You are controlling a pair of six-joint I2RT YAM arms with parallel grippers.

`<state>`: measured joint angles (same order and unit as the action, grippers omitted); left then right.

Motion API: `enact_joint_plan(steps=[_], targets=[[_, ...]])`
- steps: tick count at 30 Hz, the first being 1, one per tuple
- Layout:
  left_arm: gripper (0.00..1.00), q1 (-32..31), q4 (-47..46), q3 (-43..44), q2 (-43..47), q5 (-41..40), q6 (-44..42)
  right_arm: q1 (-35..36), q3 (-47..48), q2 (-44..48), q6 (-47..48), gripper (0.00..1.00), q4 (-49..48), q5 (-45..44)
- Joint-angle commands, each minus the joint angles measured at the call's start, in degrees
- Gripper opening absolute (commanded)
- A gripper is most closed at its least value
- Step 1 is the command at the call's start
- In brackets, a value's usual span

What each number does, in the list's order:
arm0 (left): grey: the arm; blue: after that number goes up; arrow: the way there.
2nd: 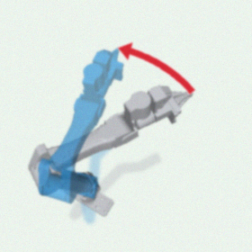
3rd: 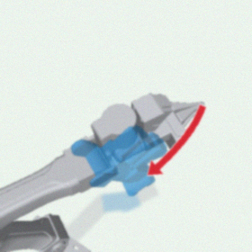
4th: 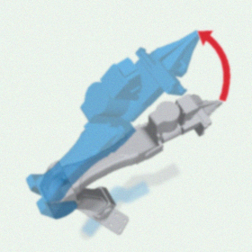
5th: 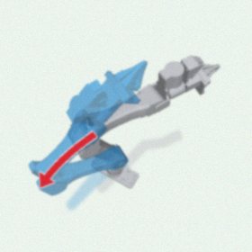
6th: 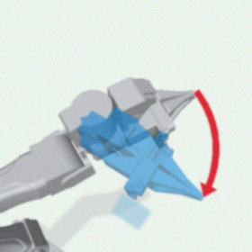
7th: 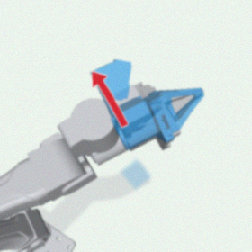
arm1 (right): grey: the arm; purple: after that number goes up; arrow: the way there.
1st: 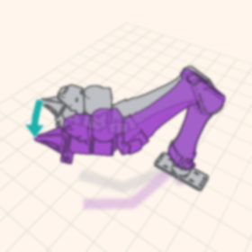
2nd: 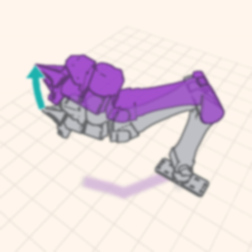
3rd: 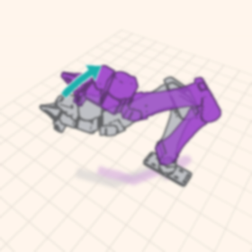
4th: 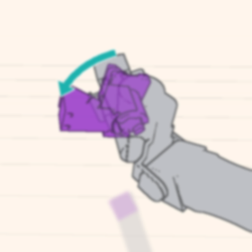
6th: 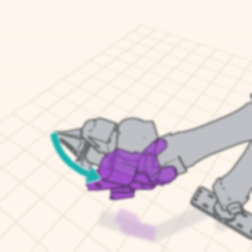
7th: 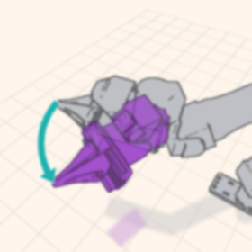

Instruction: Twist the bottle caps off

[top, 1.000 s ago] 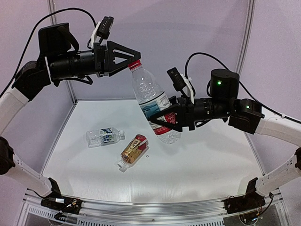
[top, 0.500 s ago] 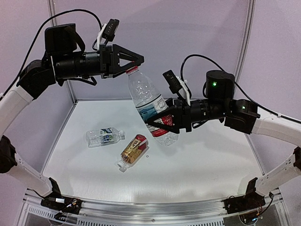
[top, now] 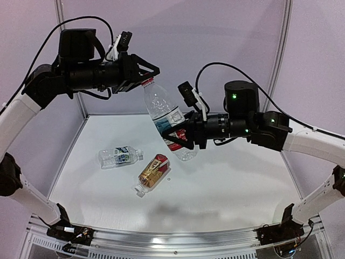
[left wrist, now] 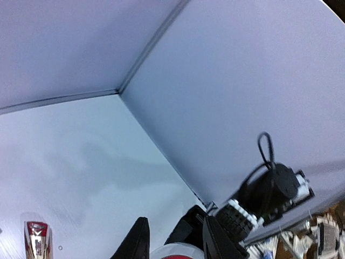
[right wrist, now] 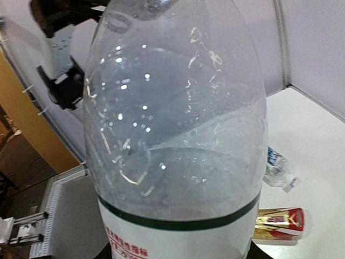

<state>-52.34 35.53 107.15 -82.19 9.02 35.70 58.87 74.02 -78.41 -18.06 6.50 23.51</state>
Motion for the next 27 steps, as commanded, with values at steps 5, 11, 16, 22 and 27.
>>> enact_joint_plan(steps=[5, 11, 16, 22, 27], targets=[[0.06, -2.64, 21.12, 7.77, -9.11, -15.71, 22.96, 0.86, 7.58, -8.53, 4.21, 0.46, 11.14, -31.27], [0.17, -2.63, 24.00, 12.07, -11.84, -16.69, 22.79, 2.12, 6.03, -7.57, 6.21, 0.45, 9.62, -31.66], [0.48, -2.38, 21.40, 12.00, -10.37, -16.67, 20.59, 2.20, 3.45, -5.60, 7.28, 0.45, 10.29, -32.73], [0.99, -1.15, 16.71, 11.18, -6.47, -12.56, 10.92, 2.13, -0.64, -1.23, 7.92, 0.47, 8.47, -29.63], [0.99, 0.21, 8.73, 1.87, 1.71, -3.83, -1.79, 2.12, -3.47, 3.02, 5.82, 0.48, 4.72, -20.54]])
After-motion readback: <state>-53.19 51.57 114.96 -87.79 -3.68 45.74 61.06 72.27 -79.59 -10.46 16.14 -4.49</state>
